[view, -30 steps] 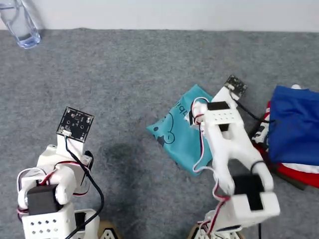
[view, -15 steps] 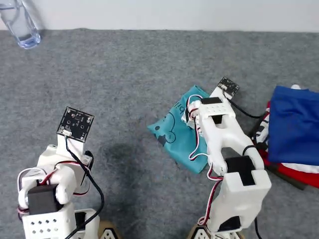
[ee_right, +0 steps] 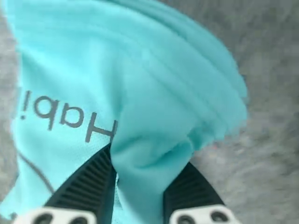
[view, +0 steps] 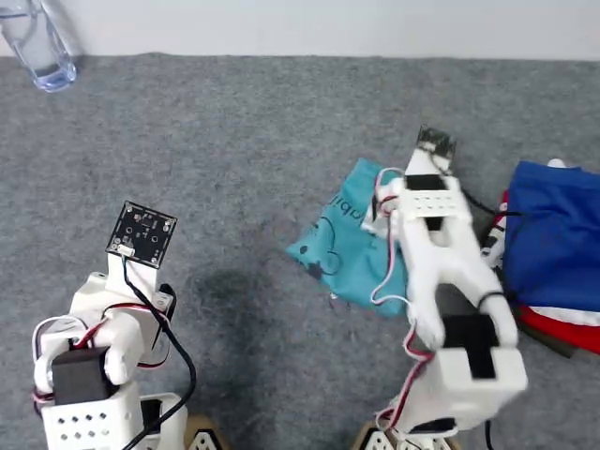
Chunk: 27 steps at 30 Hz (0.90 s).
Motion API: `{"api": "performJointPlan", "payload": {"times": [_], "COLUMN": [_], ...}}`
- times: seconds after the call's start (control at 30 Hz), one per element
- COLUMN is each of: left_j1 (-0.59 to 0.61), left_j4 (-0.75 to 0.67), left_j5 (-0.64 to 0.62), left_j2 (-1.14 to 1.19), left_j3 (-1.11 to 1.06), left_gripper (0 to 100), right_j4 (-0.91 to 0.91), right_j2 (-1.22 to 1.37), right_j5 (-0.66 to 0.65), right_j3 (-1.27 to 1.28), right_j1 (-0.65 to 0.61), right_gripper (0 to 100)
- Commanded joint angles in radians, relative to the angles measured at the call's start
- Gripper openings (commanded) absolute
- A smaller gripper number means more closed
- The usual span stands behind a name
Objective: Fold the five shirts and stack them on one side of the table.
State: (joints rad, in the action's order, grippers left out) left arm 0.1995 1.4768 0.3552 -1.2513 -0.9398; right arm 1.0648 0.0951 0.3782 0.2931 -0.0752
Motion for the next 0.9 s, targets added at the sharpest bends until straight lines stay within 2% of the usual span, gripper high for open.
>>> {"api": "performJointPlan", "payload": {"times": [0.0,0.2,0.3,0.7,0.87], "left_j1": [-0.002,-0.003,-0.002,0.002,0.003], "left_j4": [0.005,0.000,0.002,0.005,0.006], "left_j5": [-0.002,-0.002,-0.002,-0.003,-0.003], "left_j2": [-0.006,-0.006,-0.006,-0.005,-0.005], "left_j3": [0.004,0.004,0.004,0.004,0.004], "left_gripper": [14,14,14,14,14], "right_j4": [0.044,0.061,0.061,0.047,-0.088], "right_j2": [-0.188,-0.421,-0.478,-0.484,-0.430], "right_j5": [-0.206,-0.597,-0.735,-0.933,-0.994], "right_j3": [-0.034,-0.071,-0.117,-0.181,-0.118], "right_j1": [0.053,0.143,0.200,0.532,0.605], "right_gripper": [0.8,0.8,0.8,0.8,0.8]}}
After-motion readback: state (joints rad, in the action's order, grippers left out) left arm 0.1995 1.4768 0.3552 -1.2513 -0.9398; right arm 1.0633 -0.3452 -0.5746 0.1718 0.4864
